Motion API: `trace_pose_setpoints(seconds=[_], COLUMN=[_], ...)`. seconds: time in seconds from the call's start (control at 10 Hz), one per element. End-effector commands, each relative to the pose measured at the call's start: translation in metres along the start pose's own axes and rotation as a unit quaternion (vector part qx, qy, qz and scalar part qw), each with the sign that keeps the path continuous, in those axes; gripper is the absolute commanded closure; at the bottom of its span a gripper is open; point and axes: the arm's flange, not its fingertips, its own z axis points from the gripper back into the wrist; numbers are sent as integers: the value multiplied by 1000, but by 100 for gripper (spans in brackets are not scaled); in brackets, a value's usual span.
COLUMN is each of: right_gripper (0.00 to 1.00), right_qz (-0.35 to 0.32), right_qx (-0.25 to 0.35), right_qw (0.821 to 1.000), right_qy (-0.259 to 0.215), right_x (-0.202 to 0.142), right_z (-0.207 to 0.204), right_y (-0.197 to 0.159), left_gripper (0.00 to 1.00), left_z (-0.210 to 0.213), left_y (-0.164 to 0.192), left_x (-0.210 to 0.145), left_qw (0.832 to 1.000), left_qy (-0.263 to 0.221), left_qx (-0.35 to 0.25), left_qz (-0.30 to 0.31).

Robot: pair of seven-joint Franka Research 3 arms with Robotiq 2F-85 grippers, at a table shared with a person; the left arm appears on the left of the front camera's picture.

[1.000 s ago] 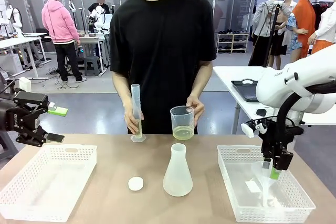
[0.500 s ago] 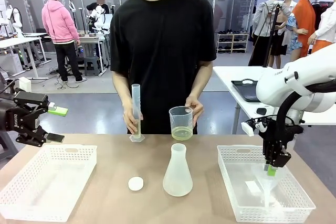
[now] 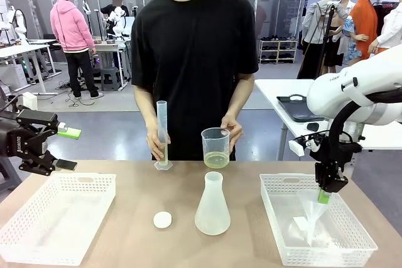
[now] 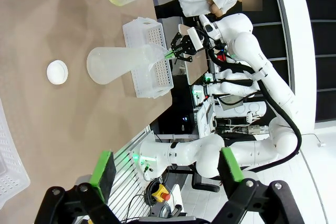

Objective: Prepare the solutions needed for the experiment.
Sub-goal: Pick up the Plastic Funnel and insert it into the Big flask.

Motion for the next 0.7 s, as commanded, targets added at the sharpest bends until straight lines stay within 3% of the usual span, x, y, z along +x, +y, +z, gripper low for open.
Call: trace_pose_setpoints(seconds=[0.0,0.2,0.6], right_gripper=[100,100,100], right_qz=[2,25,62], right_qx=[-2,-36,-182], right_qw=[1000,999,975], right_qy=[8,32,113], right_x=[-2,10,50], right_z=[-9,8,67], right_y=[-8,5,40], left_gripper=[0,0,0], left_z=[-1,-1,-1], left_y=[-2,-2,-2], left_x=[-1,-1,-1], left_qw=[1000,1000,1000], left_qy=[-3,-3,-3], left_qx=[-12,-12,-12], left_qz=[-7,-7,-7])
